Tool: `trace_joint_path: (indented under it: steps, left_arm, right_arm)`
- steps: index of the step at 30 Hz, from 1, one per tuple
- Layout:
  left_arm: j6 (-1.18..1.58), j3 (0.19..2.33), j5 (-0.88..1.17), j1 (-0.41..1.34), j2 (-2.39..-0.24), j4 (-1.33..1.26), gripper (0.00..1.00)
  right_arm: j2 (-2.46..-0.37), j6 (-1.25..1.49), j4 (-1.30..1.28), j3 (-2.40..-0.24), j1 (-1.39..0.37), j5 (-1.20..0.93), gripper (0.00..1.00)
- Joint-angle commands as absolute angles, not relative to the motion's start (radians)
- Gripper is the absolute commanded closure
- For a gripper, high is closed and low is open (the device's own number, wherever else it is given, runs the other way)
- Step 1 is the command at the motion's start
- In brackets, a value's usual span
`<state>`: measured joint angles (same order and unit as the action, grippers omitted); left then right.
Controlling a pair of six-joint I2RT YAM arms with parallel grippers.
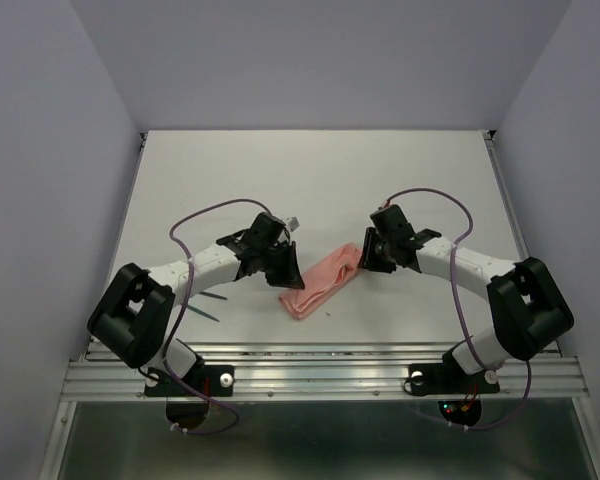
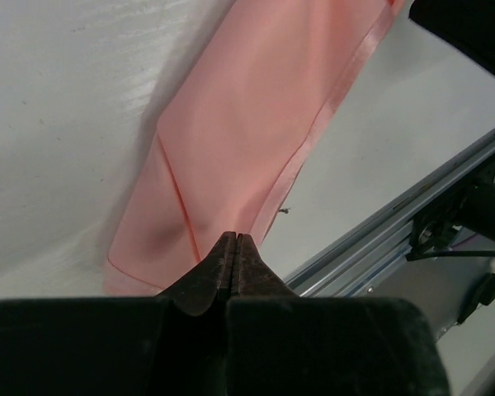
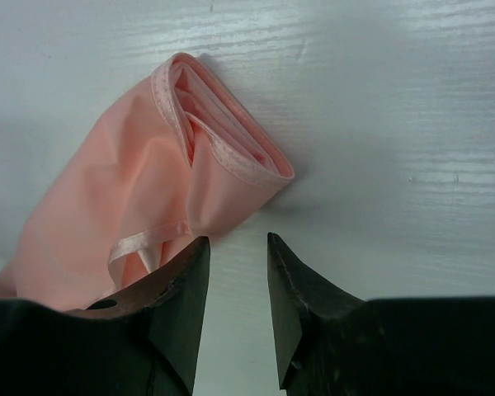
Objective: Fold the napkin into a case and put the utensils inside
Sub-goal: Fold the 2/3-rectangle-folded napkin at the center of the board.
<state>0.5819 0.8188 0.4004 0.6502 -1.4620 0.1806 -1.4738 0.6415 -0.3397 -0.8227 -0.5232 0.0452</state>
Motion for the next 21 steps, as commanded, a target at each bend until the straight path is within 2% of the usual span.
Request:
trace_joint_path:
  steps: [1, 21]
  left_arm:
    - [0.543, 0.784, 0.428, 0.663, -1.479, 0.184, 1.00]
    - [0.525, 0.703, 0.413, 0.686, -1.528, 0.205, 1.00]
  right_arm:
    - [-1.499, 0.601, -0.298, -0.897, -0.520, 0.041, 0.60]
    - [-1.690, 0.514, -0.226, -0.979, -0.520, 0.123, 0.62]
